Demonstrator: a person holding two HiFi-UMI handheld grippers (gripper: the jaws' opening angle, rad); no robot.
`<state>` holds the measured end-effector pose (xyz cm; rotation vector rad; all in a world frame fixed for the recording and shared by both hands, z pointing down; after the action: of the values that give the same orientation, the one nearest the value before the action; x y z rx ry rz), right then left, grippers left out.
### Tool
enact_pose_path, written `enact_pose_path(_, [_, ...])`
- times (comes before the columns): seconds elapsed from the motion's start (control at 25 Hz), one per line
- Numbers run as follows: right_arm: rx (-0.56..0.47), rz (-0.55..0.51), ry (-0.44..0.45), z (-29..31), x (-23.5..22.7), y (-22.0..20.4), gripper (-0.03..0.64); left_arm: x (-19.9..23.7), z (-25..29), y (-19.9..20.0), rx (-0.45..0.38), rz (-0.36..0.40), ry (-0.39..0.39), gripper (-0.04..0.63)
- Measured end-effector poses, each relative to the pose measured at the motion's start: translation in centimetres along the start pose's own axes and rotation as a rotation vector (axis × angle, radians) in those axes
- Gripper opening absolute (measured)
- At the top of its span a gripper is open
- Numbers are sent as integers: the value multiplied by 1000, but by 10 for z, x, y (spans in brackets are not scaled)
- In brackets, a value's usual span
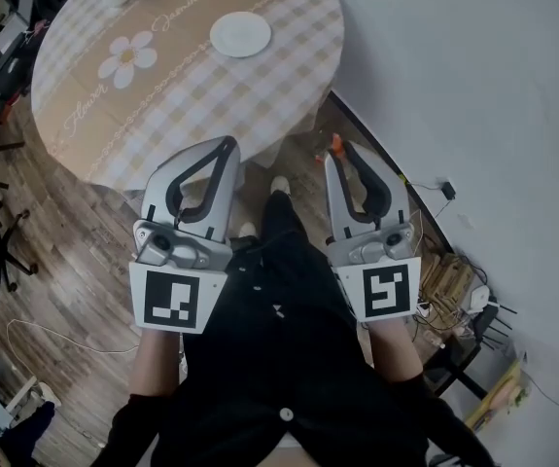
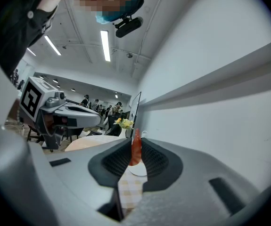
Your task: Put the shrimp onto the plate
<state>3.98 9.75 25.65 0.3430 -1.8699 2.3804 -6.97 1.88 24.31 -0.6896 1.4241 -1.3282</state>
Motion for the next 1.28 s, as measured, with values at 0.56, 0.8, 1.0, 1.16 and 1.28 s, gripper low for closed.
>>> enact_pose_path(0.56, [-41, -6, 121, 65, -50, 2, 46, 27, 61, 4, 41, -19, 108, 2])
enact_pose_path(0.8, [-53, -21, 186, 95, -76, 3, 46, 38, 91, 7, 61, -30, 169, 2])
enact_pose_path(1.0, [-66, -28, 244, 118, -94, 4, 46, 46, 110, 10, 82, -39, 227, 2])
enact_pose_path(1.16, [-79, -40, 287, 133, -105, 4, 46, 52, 122, 10, 93, -44, 274, 2])
enact_pose_path(1.28, [-87, -47, 321, 143, -111, 5, 46, 56, 128, 9, 106, -51, 313, 2])
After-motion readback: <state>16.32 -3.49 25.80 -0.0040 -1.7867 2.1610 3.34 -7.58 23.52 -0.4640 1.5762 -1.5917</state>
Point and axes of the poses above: the fingertips, and each gripper's own axes: z forward along the fingers, x to its left, y out of its top, the point moved 3 cm from there along -z, backward along the fingers, and after that the axes turned 9 degrees about x, right-handed, at the moved point
